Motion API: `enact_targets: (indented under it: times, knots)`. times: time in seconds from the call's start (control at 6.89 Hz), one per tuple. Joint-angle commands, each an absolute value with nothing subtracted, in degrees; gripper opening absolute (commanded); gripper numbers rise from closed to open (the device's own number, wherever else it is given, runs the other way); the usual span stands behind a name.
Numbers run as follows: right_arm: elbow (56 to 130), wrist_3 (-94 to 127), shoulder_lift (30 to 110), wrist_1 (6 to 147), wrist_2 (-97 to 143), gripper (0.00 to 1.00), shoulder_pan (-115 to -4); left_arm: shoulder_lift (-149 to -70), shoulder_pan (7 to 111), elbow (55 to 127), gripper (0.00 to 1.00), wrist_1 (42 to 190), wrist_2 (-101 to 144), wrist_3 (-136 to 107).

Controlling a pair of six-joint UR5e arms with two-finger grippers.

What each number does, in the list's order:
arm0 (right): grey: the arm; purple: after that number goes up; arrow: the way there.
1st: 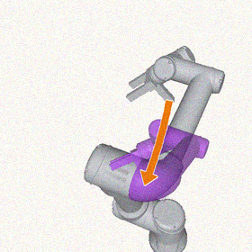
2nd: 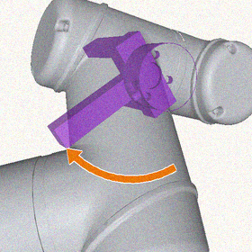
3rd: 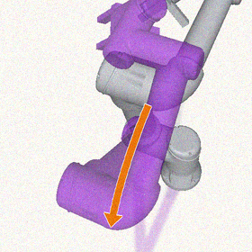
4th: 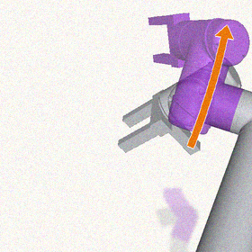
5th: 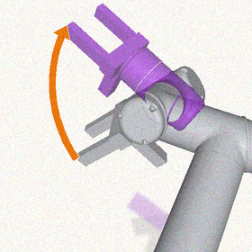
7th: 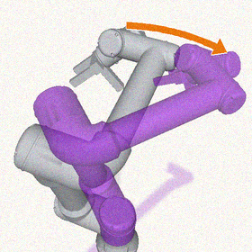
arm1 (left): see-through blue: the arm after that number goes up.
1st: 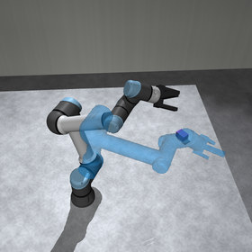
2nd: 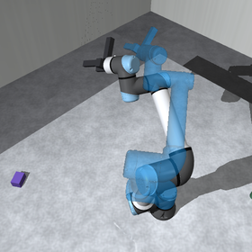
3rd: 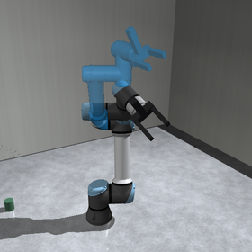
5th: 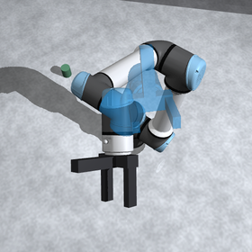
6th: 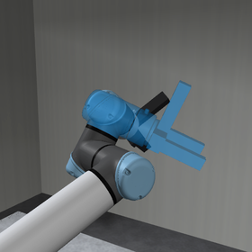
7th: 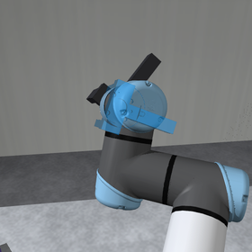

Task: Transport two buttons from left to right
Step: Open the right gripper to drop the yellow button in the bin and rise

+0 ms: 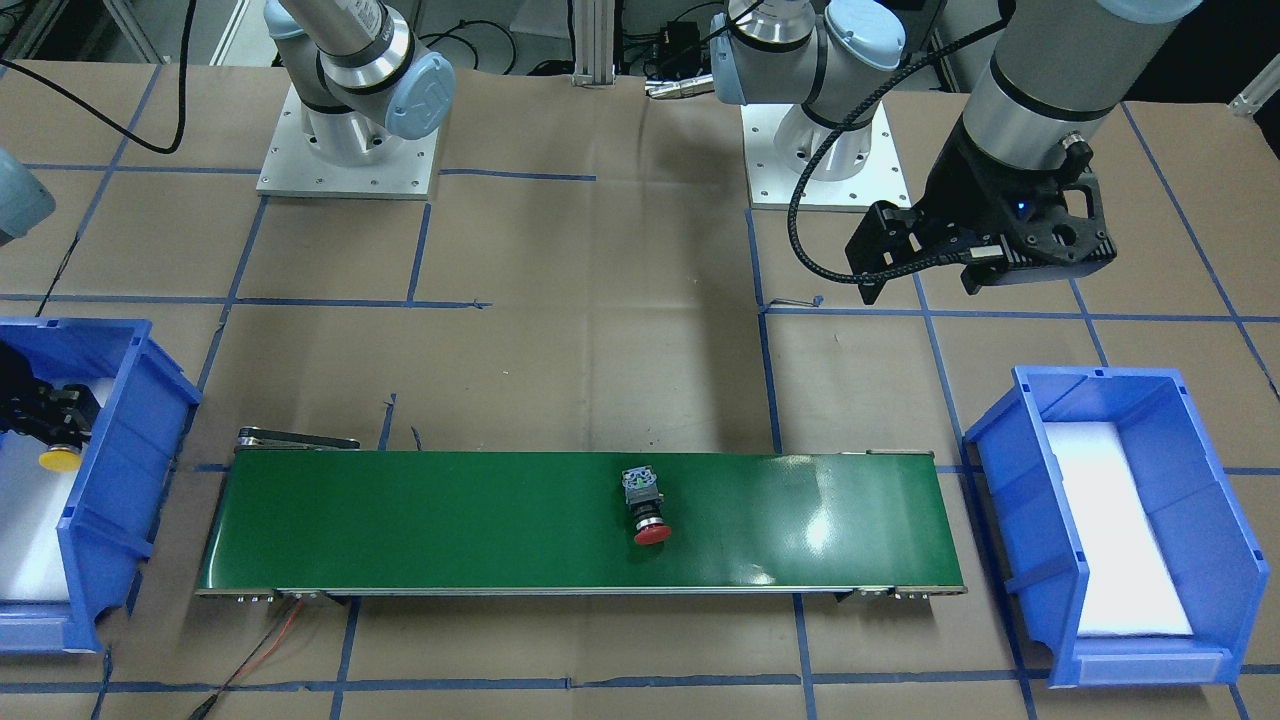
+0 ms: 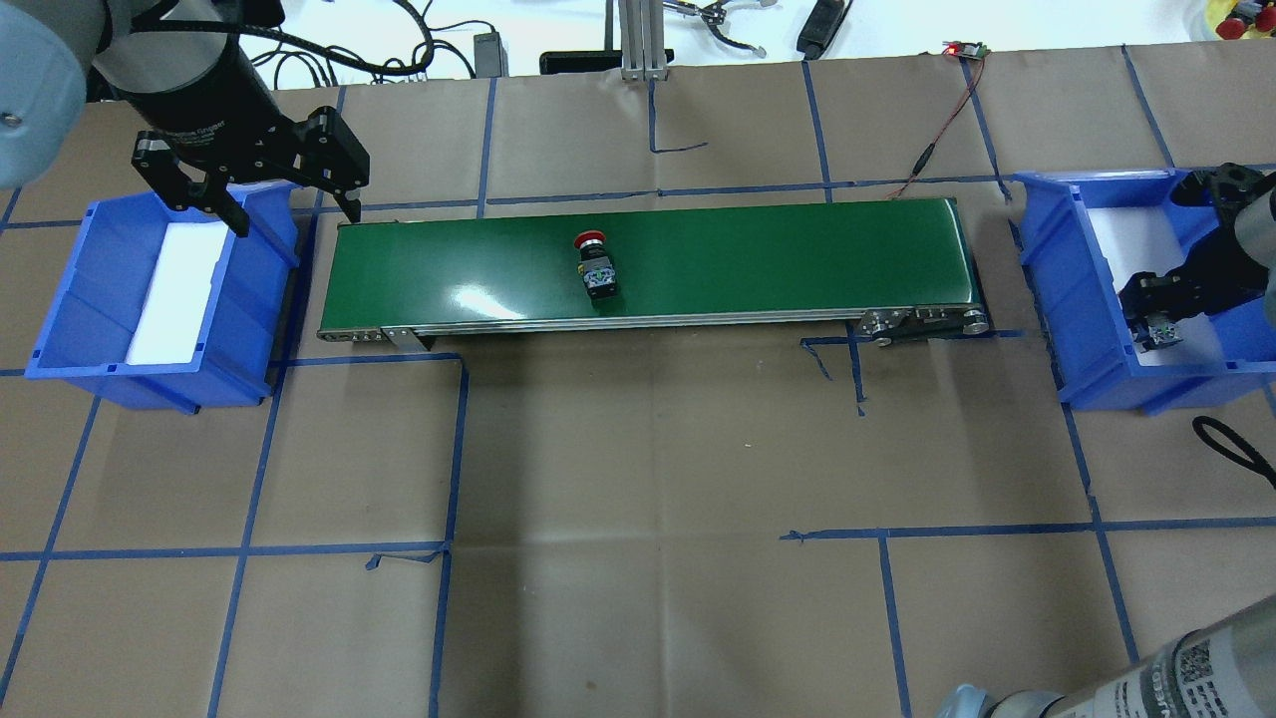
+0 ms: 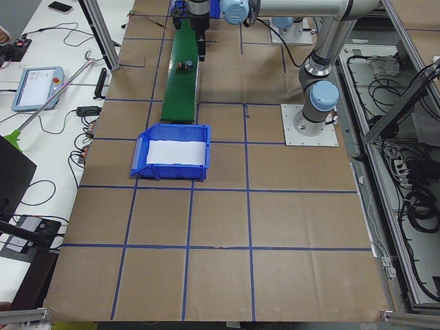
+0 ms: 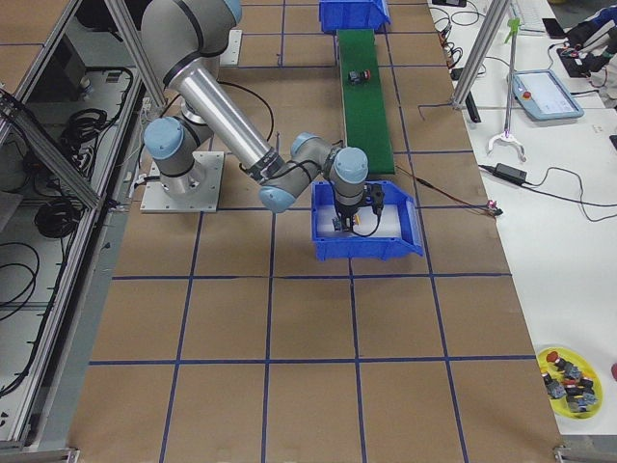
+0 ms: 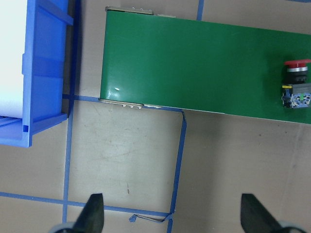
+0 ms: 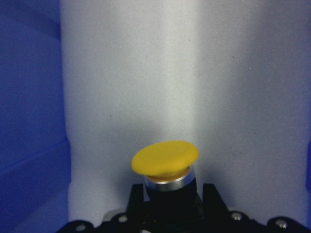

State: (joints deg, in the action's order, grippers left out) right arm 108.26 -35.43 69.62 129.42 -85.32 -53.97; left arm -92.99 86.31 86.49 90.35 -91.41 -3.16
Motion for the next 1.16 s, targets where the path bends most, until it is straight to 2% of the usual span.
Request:
enact_targets:
  times: [0.0,0.15,0.29,1.02]
  knots:
    - [108.3,-35.0,69.6,129.3,-85.7,0.91,-54.0,-93.0,86.3,86.4,1.0,90.4,-91.4,-3.2]
    - [108.2,-34.9,69.9,129.0,-85.3,0.97,-54.0,-93.0,86.3,86.4,1.0,90.4,-91.4,-3.2]
    - [108.0,-34.9,70.3,128.9,-85.2,0.99,-54.1,-93.0,86.3,86.4,1.0,90.4,-91.4,-3.2]
    - [104.4,-32.1,78.8,127.5,-85.3,1.0,-54.8,-93.0,86.3,86.4,1.0,90.4,-91.4,-3.2]
